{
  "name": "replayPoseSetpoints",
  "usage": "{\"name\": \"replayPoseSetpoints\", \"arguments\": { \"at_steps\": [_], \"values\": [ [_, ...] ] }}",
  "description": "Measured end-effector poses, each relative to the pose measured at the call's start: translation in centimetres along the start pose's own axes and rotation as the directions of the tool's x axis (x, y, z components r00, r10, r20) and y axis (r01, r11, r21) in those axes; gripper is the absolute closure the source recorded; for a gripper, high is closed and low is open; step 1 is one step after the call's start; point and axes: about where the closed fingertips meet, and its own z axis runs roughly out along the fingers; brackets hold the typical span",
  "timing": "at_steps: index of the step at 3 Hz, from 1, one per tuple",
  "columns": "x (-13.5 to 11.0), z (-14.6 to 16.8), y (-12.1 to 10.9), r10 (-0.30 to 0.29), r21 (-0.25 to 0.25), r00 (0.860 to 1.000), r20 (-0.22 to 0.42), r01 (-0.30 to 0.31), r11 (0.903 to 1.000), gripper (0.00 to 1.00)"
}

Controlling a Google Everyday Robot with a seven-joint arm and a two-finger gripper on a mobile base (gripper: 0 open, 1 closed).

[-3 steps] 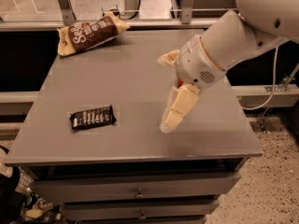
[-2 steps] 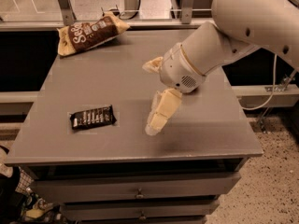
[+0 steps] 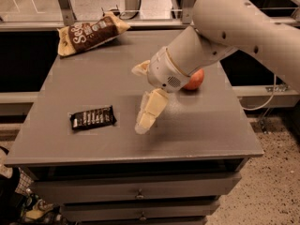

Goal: Move rxbar chocolate near brown chip bag

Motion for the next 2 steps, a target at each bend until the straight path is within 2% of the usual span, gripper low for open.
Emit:
{"name": "replayPoseSetpoints", "arguments": {
  "at_steps": [1,2],
  "values": [
    [-1.2,4.4,-0.7,-0.024,-0.064,0.998,0.053,0.027,0.9976,0.00],
    [-2.6,7.4,-0.6,-0.046,-0.103,0.995,0.088,0.055,0.9931,0.00]
  ]
}}
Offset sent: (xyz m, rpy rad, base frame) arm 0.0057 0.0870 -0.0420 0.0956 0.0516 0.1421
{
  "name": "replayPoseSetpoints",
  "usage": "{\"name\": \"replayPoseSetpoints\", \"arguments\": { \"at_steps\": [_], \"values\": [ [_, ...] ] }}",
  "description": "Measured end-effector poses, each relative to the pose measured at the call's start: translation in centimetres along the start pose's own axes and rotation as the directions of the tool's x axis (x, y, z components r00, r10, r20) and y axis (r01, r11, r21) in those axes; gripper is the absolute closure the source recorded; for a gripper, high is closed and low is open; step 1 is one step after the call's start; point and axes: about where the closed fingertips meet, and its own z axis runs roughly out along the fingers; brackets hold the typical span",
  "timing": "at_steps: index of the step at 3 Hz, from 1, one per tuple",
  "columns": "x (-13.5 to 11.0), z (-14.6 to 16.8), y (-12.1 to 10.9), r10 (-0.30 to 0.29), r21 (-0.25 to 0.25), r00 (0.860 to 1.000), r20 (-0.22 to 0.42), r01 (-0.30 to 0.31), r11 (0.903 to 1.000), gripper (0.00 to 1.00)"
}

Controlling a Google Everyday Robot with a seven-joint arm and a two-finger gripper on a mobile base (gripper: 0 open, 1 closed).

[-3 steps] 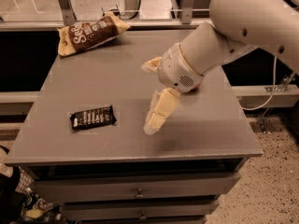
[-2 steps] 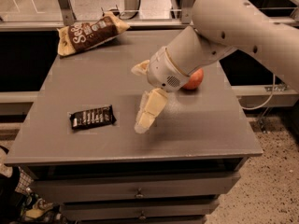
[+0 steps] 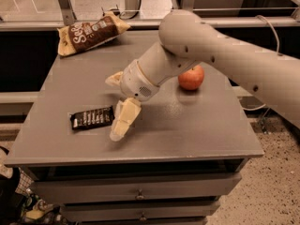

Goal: Move rxbar chocolate near brown chip bag

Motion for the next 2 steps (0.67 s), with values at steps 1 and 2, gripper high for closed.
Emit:
{"name": "replayPoseSetpoints", "arguments": {
  "at_steps": [1,2],
  "values": [
    [-0.2,2.2,-0.3,-0.004,-0.024,1.000,0.027,0.005,0.9997,0.00],
    [0.4,4.3,-0.8,0.000,-0.049,0.998,0.059,0.002,0.9988,0.18]
  ]
}}
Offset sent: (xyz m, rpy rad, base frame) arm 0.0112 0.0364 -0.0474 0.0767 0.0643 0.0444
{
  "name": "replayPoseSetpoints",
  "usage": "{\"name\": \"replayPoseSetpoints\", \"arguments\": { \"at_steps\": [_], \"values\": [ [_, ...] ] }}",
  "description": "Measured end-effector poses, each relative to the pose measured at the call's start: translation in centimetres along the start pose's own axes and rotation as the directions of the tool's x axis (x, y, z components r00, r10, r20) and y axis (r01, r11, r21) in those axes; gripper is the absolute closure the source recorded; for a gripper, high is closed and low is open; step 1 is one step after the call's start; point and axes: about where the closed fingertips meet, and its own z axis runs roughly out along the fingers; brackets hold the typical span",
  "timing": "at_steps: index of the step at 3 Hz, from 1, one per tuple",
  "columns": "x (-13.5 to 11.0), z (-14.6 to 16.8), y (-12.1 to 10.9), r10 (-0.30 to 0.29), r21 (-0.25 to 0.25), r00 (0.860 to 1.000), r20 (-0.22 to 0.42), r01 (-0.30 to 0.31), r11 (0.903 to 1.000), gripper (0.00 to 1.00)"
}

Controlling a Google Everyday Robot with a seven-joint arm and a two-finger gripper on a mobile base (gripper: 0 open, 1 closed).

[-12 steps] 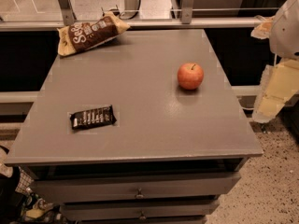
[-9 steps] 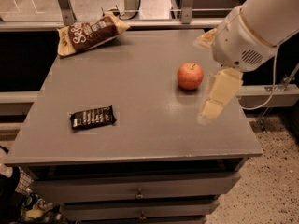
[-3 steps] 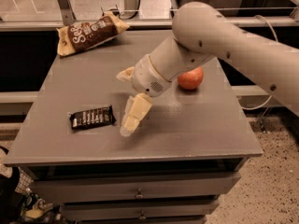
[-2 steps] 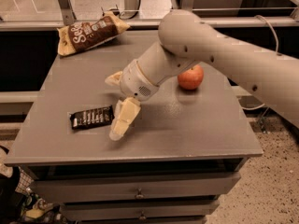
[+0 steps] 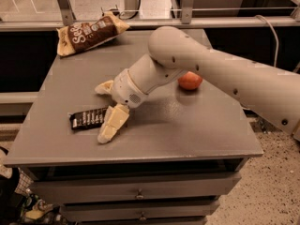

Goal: Move rxbar chocolate near brown chip bag

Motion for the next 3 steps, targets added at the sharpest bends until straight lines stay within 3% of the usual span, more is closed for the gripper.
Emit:
{"name": "replayPoseSetpoints", "arguments": {
  "at_steps": [1,3],
  "values": [
    [-0.31,-0.23,-0.01,0.000,0.000,1.000,0.000,0.000,1.0000,0.42],
    [-1.28,-0.97,0.01,-0.001,-0.001,1.000,0.000,0.001,1.0000,1.00]
  ]
}}
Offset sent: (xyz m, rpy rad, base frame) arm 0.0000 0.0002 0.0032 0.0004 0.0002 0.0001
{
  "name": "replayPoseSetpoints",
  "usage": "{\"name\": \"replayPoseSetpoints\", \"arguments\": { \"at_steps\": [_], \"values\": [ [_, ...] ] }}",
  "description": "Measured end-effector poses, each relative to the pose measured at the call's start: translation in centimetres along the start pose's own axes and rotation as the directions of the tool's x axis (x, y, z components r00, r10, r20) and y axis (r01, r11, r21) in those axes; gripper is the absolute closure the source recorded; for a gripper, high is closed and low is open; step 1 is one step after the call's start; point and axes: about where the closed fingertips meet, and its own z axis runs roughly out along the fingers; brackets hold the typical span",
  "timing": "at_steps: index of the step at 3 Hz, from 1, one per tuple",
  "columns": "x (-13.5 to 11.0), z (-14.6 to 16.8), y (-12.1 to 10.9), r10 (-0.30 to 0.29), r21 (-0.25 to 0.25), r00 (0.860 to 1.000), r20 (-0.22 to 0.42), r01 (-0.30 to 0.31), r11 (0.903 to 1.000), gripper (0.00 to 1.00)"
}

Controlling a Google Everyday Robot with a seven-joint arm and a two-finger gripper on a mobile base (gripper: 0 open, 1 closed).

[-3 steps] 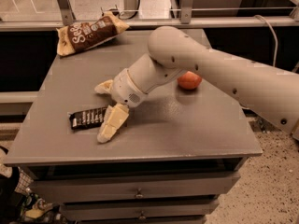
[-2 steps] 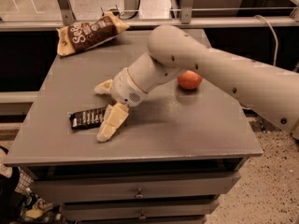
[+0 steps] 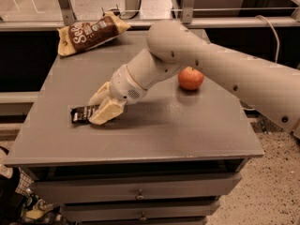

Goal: Move rxbar chocolate near brown chip bag

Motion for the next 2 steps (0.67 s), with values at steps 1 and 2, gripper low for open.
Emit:
{"name": "replayPoseSetpoints", "arguments": {
  "at_steps": [1,2],
  "values": [
    [-0.2,0.0,0.0,-0.003,-0.003,1.000,-0.007,0.002,1.0000,1.00],
    [-0.7,-1.3,-0.8,-0.001,0.000,0.999,-0.043,0.001,1.0000,1.00]
  ]
}}
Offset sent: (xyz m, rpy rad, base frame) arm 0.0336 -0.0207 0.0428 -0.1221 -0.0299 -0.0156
